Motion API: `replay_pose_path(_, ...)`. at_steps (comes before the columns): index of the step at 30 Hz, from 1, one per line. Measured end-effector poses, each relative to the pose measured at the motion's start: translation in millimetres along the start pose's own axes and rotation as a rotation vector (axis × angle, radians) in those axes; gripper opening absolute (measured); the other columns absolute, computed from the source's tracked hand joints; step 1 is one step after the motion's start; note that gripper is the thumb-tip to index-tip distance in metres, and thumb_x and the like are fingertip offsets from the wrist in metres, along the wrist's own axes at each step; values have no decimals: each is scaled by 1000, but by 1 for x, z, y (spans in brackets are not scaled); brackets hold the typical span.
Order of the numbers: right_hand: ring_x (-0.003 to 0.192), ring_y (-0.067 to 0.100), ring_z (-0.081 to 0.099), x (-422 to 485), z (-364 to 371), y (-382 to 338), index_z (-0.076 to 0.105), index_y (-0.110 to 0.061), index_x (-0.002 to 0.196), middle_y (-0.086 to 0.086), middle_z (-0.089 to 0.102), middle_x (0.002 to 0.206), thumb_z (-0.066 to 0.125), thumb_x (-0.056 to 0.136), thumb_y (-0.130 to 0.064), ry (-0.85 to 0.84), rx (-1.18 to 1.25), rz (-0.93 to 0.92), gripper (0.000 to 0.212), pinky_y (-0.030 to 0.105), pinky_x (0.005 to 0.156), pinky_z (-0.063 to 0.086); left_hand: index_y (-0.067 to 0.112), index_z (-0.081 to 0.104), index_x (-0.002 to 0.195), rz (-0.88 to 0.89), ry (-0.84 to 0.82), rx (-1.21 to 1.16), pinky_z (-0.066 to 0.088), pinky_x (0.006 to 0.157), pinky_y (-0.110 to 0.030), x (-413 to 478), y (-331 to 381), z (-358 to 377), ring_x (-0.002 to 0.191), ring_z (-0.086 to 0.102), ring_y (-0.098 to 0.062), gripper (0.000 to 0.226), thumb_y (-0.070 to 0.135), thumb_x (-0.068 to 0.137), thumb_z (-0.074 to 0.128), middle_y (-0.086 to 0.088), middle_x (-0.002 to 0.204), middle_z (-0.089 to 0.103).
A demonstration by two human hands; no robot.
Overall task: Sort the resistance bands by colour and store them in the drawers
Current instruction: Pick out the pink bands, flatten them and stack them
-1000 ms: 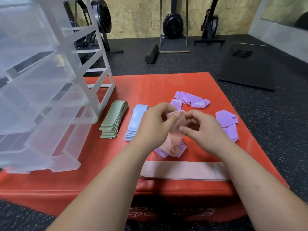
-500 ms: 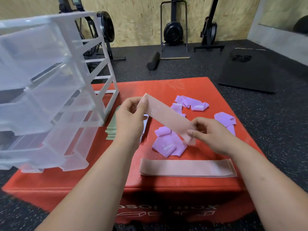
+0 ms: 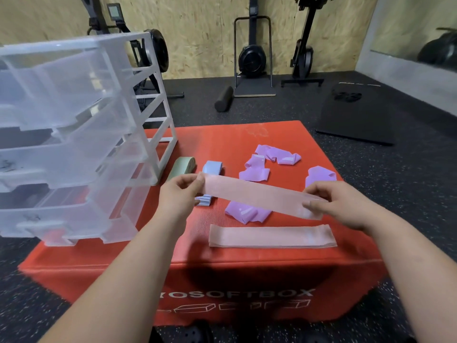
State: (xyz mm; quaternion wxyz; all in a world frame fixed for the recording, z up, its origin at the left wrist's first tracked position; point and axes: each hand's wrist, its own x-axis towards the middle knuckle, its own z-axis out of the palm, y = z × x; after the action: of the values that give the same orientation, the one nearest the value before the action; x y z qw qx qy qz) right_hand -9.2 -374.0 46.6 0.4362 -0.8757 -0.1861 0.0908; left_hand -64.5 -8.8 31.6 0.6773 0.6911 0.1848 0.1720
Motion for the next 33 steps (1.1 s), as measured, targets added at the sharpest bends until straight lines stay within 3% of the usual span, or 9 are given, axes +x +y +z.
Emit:
replay_pose_path(5,65,11,59,-19,-7,7,80,-24,94,4,73,72,84,88,-27,131,137,62,9,31,65,47,13,76,98,-109,-133,82,56,74,-35,-12,-9,-10,77,64,-15,15,27,95,80,2,86,72)
replay_pose_path(7,63,14,57,-25,-9,9,80,-22,96,7,67,67,87,85,-26,140,202,110,13,30,64,44,13,75,97,-115,-184,117,53,71,-33,-18,-10,-13,72,62,-14,13,25,95,80,2,80,71)
replay_pose_path(12,68,16,67,-37,-8,20,76,-10,110,8,67,72,84,85,-9,89,307,227,27,23,63,55,3,74,97,-86,-199,268,46,58,-23,-28,-17,-17,61,55,-11,14,16,94,78,-2,67,63)
replay_pose_path(16,67,21,64,-39,-5,34,74,-10,111,17,75,77,84,86,-11,186,224,274,26,35,69,54,3,76,89,-53,-193,388,42,53,-20,-30,-24,-17,58,53,-11,16,18,89,81,0,63,63)
replay_pose_path(20,62,18,65,-40,1,41,75,-22,103,5,77,72,89,82,-21,272,39,271,26,36,74,54,13,75,79,16,-191,560,41,58,-27,-32,-29,-13,57,54,-10,14,23,86,83,7,66,68)
replay_pose_path(26,74,10,69,-41,11,41,74,-31,96,-7,74,73,90,77,-26,359,-168,251,25,28,71,46,26,69,87,126,-175,799,41,59,-26,-39,-27,-6,69,65,-10,7,26,87,76,6,72,73)
replay_pose_path(33,76,7,67,-41,20,42,72,-32,87,-8,72,72,91,75,-24,347,-281,239,24,18,68,42,30,66,92,161,-167,897,55,73,-34,-39,-30,-3,81,69,-19,12,26,84,74,7,79,72)
